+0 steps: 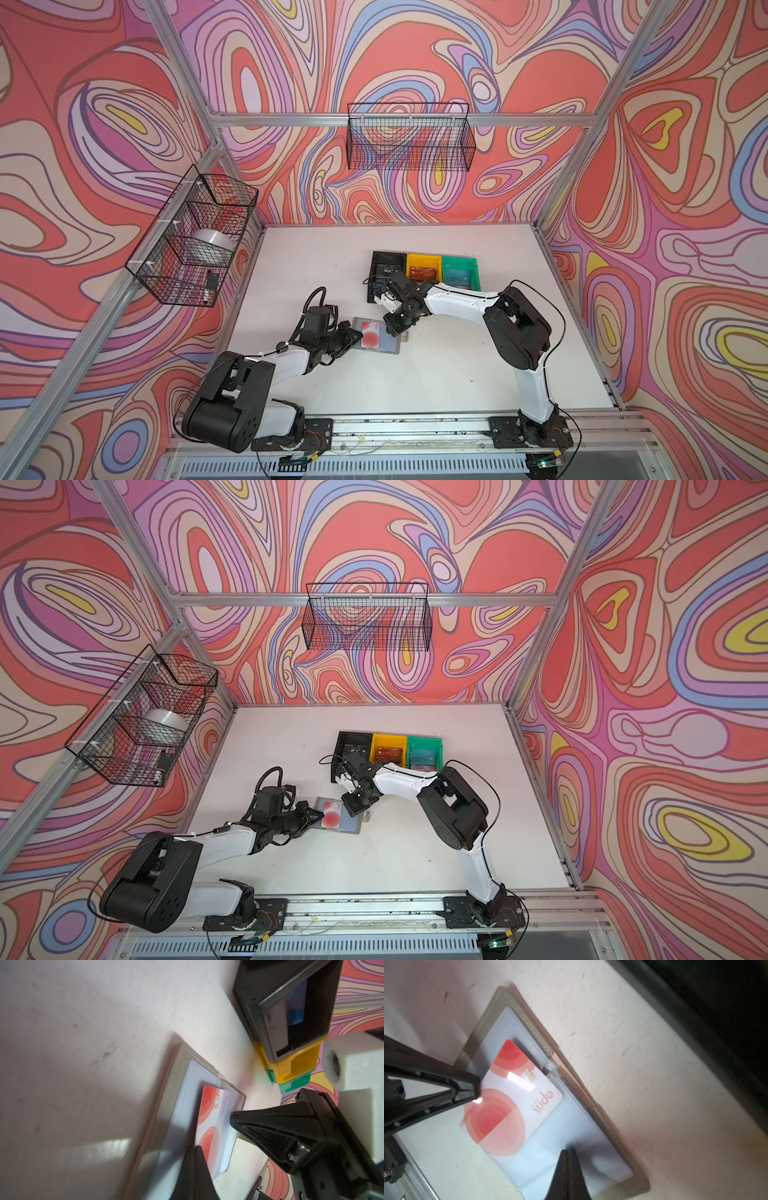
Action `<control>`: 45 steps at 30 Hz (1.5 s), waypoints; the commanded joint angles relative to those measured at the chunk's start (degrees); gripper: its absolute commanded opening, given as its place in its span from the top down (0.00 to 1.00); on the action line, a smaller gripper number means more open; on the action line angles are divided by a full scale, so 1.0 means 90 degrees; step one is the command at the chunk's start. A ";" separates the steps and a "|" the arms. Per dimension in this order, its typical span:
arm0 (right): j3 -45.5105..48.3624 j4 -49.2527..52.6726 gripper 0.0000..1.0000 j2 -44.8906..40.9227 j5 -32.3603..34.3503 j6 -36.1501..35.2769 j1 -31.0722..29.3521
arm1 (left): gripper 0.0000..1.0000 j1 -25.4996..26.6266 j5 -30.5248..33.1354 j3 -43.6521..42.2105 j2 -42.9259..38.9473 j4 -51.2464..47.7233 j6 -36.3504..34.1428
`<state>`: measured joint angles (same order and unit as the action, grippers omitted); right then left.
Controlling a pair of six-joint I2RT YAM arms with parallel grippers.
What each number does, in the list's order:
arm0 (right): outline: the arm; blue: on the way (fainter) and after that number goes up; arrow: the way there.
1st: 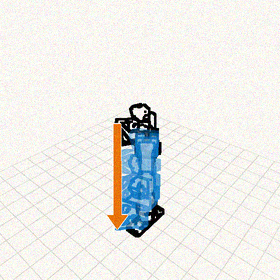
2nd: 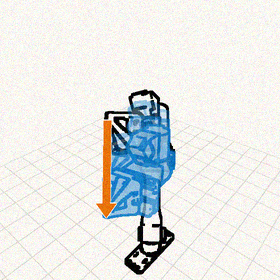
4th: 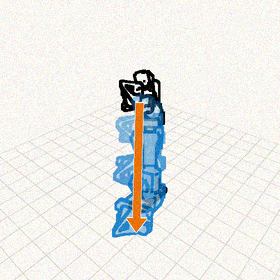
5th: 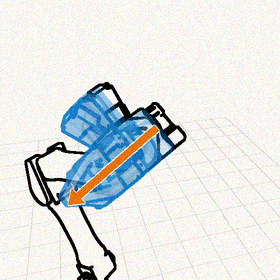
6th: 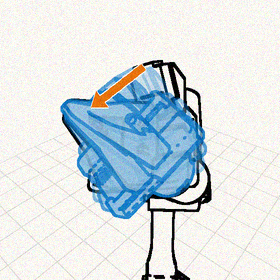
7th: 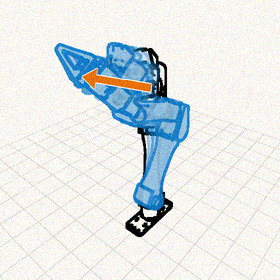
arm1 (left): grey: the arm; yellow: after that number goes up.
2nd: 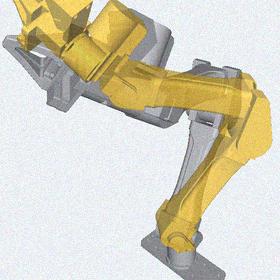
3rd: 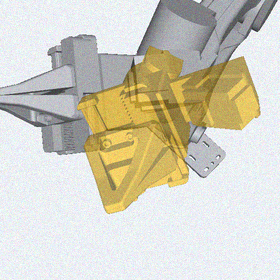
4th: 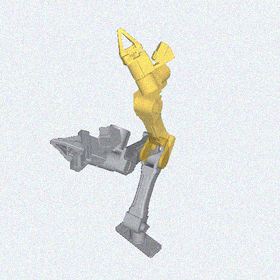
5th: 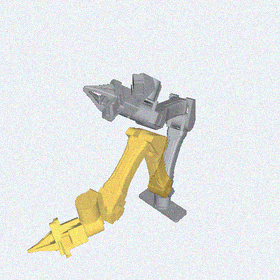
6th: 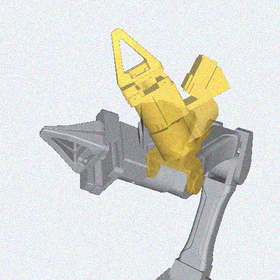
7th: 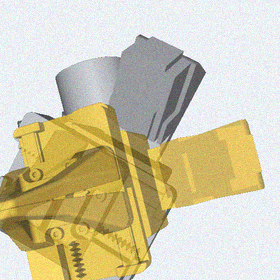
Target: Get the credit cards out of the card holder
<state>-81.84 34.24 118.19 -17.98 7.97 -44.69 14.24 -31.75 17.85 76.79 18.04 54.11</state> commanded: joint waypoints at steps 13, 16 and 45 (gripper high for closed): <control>0.0148 0.0236 0.79 -0.1264 -0.1399 0.0098 0.0508 | 1.00 -0.0381 -0.0349 0.0079 -0.2312 -0.1226 0.0349; 0.0408 -0.0060 0.73 -0.1491 -0.2551 0.0236 0.0974 | 1.00 -0.0374 -0.0621 -0.0081 -0.2632 -0.0454 0.0973; 0.0793 -0.2310 0.63 -0.0553 -0.4956 0.1603 0.0825 | 1.00 0.0133 -0.0385 -0.0438 -0.2211 0.1657 0.1780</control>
<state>-75.72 16.01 112.42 -62.06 21.06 -37.04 15.07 -35.62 14.09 58.39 31.75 69.73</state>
